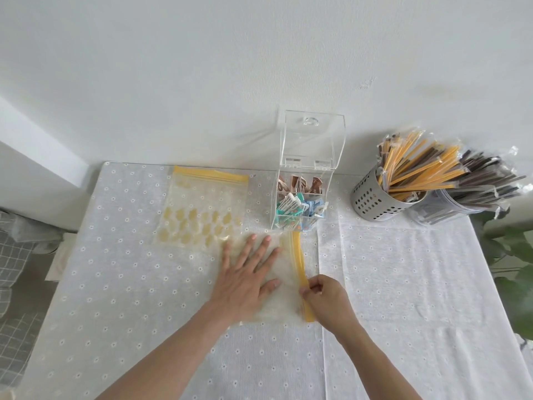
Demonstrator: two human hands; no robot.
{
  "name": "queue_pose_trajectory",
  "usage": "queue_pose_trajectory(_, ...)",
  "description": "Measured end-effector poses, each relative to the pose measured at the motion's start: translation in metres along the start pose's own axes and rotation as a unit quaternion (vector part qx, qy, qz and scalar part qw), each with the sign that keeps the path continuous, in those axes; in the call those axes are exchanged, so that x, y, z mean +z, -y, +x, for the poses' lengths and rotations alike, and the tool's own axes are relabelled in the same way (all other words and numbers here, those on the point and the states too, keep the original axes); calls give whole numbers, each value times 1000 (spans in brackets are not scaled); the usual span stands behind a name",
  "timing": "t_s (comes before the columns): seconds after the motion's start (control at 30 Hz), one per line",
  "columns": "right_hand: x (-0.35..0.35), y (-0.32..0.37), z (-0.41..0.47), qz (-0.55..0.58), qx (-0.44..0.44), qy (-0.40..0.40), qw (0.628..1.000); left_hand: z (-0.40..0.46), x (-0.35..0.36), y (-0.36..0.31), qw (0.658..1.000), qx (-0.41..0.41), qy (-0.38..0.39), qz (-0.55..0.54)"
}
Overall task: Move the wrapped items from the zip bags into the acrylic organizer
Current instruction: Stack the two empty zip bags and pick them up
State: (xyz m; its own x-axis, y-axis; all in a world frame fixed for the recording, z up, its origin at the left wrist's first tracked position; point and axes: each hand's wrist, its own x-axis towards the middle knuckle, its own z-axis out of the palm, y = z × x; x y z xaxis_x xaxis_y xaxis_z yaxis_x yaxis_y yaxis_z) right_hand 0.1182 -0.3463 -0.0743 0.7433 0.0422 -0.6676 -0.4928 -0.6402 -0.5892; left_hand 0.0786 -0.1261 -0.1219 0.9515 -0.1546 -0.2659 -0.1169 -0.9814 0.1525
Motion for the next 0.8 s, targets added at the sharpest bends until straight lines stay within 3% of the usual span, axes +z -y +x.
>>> queue_pose_trajectory(0.13,-7,5,-5,110,36,43,992,-12,-2,6,997,-74,-1,-14)
queue_pose_trajectory(0.33,-19,3,-1,107,-4,117,987,-3,-21,23,984,-149,-98,0)
queue_pose_trajectory(0.5,-16,13,5,125,-39,138,982,5,-33,53,968,-203,-83,-119)
queue_pose_trajectory(0.6,-13,24,8,174,-31,155,972,0,-38,66,938,-215,-82,-257)
queue_pose_trajectory(0.7,-3,40,10,250,-6,139,958,-10,-46,84,881,-235,-109,-395)
queue_pose_trajectory(0.8,14,59,11,296,17,140,945,-15,-57,108,841,-280,-159,-435)
